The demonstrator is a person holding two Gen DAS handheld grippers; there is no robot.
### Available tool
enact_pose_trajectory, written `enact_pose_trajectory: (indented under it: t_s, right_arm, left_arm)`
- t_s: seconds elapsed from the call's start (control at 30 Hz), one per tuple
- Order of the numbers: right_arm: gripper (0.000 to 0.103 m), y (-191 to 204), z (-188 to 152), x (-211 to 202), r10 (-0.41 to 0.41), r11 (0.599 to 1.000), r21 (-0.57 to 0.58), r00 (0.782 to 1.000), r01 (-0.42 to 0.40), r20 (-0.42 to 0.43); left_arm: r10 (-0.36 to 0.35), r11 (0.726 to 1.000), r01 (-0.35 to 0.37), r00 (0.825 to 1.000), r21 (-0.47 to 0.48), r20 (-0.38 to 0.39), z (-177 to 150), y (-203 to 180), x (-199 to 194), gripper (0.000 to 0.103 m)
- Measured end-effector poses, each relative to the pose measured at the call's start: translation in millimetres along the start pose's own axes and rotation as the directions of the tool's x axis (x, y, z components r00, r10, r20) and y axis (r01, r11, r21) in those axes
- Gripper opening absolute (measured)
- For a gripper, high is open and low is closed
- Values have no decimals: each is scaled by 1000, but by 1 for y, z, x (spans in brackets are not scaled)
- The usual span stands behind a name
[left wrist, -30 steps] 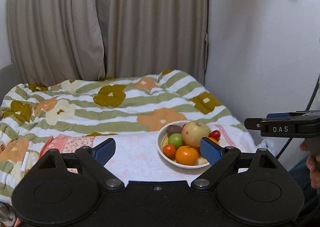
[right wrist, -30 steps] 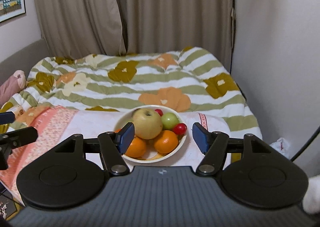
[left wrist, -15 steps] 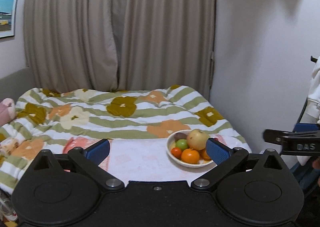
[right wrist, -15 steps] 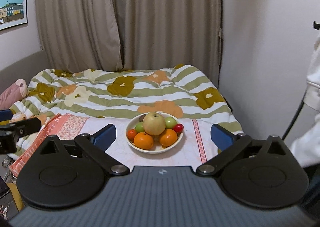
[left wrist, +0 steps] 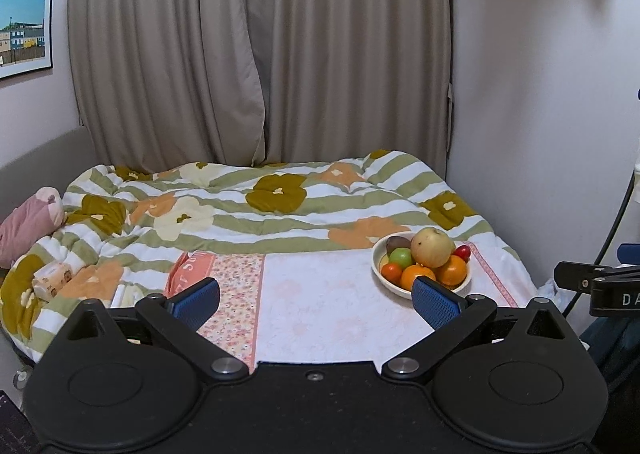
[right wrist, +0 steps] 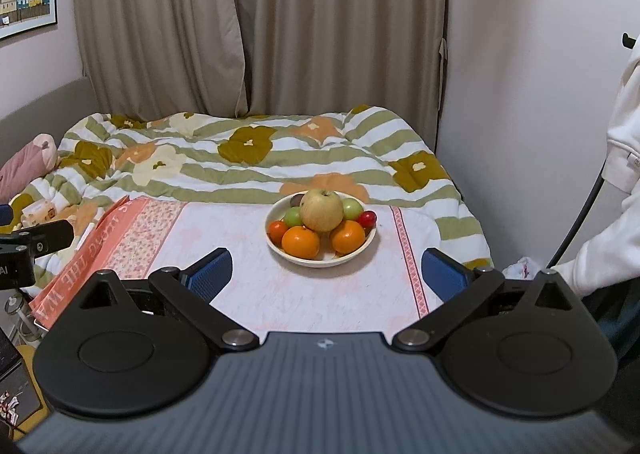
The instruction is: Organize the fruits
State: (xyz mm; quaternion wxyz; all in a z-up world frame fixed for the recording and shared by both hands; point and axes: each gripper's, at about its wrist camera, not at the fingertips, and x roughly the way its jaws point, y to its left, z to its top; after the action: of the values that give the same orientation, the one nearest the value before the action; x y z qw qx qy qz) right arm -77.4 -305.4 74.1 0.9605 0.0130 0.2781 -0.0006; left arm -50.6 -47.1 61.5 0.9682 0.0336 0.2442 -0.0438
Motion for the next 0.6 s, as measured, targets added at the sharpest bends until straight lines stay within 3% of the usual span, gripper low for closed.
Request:
enact_pose_trajectory:
  t_s: [0.6]
  right_arm:
    - [103,7,0,8,-6,1000,1,1000,6,-30]
  left_arm:
    - [-10,1000,10,1000,11,-11,0,0,3,103]
